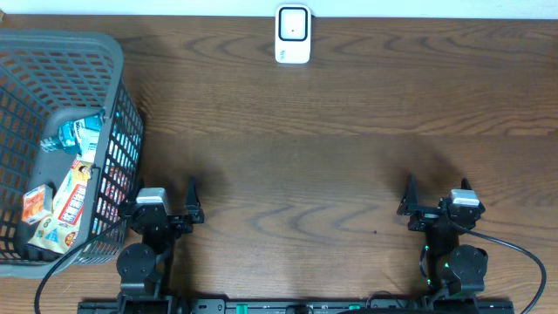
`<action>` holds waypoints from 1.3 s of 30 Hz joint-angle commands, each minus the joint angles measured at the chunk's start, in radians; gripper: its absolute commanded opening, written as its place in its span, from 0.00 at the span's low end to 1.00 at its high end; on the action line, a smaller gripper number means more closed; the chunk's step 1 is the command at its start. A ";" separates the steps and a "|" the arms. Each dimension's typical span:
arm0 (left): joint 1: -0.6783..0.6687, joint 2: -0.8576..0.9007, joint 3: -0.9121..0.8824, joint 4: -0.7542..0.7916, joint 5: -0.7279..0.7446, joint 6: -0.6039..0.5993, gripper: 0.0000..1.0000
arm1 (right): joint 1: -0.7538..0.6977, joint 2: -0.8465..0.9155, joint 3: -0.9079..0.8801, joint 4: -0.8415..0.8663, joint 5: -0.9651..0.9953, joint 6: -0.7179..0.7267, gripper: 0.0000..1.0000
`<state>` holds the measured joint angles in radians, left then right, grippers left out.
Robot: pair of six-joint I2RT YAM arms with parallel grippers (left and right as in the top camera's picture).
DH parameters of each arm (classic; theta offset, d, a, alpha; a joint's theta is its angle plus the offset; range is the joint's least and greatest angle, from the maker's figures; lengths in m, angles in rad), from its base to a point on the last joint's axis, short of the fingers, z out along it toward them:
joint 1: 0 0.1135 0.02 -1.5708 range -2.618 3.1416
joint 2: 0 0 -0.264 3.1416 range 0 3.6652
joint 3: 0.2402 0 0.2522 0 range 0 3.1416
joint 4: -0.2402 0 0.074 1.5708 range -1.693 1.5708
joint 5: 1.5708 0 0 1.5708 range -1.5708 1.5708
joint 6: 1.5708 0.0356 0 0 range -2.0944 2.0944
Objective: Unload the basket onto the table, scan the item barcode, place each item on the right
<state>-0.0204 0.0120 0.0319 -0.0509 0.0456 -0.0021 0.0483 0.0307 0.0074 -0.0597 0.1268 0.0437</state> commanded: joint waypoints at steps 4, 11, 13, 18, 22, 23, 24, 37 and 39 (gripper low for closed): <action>0.004 -0.007 -0.028 -0.018 -0.016 0.009 0.98 | 0.004 0.002 -0.002 -0.004 -0.006 -0.008 0.99; 0.004 -0.007 -0.028 -0.018 -0.016 0.009 0.98 | 0.004 0.002 -0.002 -0.004 -0.006 -0.008 0.99; 0.004 -0.007 -0.028 -0.018 -0.016 0.009 0.98 | 0.004 0.002 -0.002 -0.004 -0.006 -0.008 0.99; 0.004 -0.007 -0.028 -0.018 -0.016 0.009 0.98 | 0.004 0.002 -0.002 -0.004 -0.006 -0.008 0.99; 0.004 -0.007 -0.028 -0.018 -0.016 0.008 0.98 | 0.004 0.002 -0.002 -0.004 -0.006 -0.008 0.99; 0.004 -0.007 -0.028 -0.018 -0.008 0.005 0.98 | 0.004 0.002 -0.002 -0.004 -0.006 -0.008 0.99; 0.004 -0.007 -0.028 -0.018 0.002 0.000 0.98 | 0.004 0.002 -0.002 -0.004 -0.006 -0.008 0.99; 0.004 -0.007 -0.006 -0.015 0.108 -0.002 0.98 | 0.004 0.002 -0.002 -0.004 -0.006 -0.008 0.99; 0.004 -0.007 0.019 -0.015 0.143 -0.002 0.98 | 0.004 0.002 -0.002 -0.004 -0.006 -0.008 0.99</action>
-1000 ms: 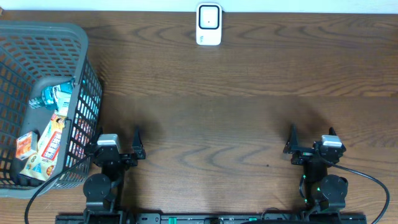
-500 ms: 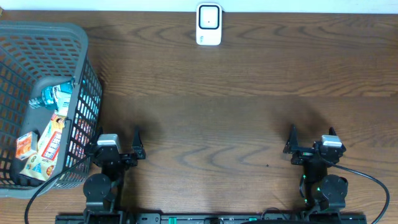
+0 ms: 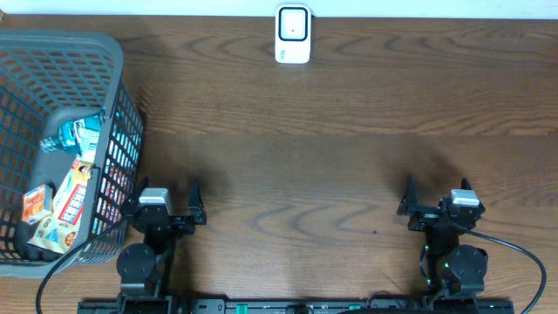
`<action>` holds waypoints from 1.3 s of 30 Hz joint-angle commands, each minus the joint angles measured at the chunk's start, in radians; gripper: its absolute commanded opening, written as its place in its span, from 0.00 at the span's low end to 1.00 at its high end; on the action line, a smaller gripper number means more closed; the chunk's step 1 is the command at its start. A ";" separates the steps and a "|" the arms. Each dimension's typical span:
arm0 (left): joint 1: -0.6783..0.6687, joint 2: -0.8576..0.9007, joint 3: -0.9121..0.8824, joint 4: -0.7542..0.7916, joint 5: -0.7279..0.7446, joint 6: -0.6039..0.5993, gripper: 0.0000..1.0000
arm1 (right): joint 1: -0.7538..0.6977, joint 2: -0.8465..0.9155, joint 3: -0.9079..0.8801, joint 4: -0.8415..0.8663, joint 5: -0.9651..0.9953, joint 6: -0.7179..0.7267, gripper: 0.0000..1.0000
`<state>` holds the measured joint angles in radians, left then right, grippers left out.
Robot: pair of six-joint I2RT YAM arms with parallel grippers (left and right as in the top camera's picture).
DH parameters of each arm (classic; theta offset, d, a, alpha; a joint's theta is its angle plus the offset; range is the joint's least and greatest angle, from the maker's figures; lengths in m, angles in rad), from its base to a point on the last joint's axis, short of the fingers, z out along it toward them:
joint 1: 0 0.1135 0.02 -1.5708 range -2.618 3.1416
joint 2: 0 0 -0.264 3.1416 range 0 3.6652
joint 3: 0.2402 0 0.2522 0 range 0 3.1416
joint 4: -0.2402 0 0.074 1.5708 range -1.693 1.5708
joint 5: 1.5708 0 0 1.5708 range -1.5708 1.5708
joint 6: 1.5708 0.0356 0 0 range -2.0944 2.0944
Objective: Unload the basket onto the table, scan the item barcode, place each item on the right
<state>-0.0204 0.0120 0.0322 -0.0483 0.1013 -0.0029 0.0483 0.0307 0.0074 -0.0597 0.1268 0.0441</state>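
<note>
The white barcode scanner (image 3: 292, 35) stands at the far edge of the table, in the middle. Several snack packets lie in the grey mesh basket (image 3: 122, 105) at the left: a teal packet (image 3: 74, 135), a white and orange packet (image 3: 74, 199) and a small orange box (image 3: 35, 205). My left gripper (image 3: 166, 196) sits low at the near edge, right beside the basket's near right corner, open and holding nothing. My right gripper (image 3: 436, 192) rests at the near right, also open and holding nothing.
The dark wooden table (image 3: 296, 157) stretches between both arms and the scanner. The basket's wall stands close to the left gripper's outer finger. A black cable (image 3: 514, 253) loops beside the right arm's base.
The left gripper has shifted very slightly to the right, away from the basket. The right arm, the scanner and the packets in the basket have not moved.
</note>
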 commanded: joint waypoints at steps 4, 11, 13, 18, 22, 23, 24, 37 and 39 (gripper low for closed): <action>0.004 -0.007 0.069 -0.026 0.126 -0.006 0.98 | 0.004 0.002 -0.002 -0.004 -0.006 -0.008 0.99; 0.004 0.013 0.203 -0.090 0.180 -0.051 0.98 | 0.004 0.002 -0.002 -0.004 -0.006 -0.008 0.99; 0.004 0.030 0.252 -0.132 0.180 -0.059 0.98 | 0.004 0.002 -0.002 -0.004 -0.006 -0.008 0.99; 0.004 0.087 0.366 -0.219 0.179 -0.066 0.98 | 0.004 0.002 -0.002 -0.004 -0.006 -0.008 0.99; 0.004 0.150 0.448 -0.263 0.180 -0.089 0.98 | 0.004 0.002 -0.002 -0.004 -0.006 -0.008 0.99; 0.004 0.167 0.469 -0.275 0.180 -0.089 0.98 | 0.004 0.002 -0.002 -0.004 -0.006 -0.008 0.99; 0.004 0.185 0.488 -0.290 0.180 -0.089 0.98 | 0.004 0.002 -0.002 -0.004 -0.006 -0.008 0.99; 0.004 0.598 1.023 -0.686 0.138 -0.159 0.98 | 0.004 0.002 -0.002 -0.004 -0.006 -0.008 0.99; 0.004 0.713 1.204 -0.830 0.152 -0.158 0.98 | 0.004 0.002 -0.002 -0.004 -0.006 -0.008 0.99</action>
<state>-0.0204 0.6098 1.0351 -0.7677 0.2481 -0.1497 0.0483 0.0315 0.0074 -0.0589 0.1249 0.0437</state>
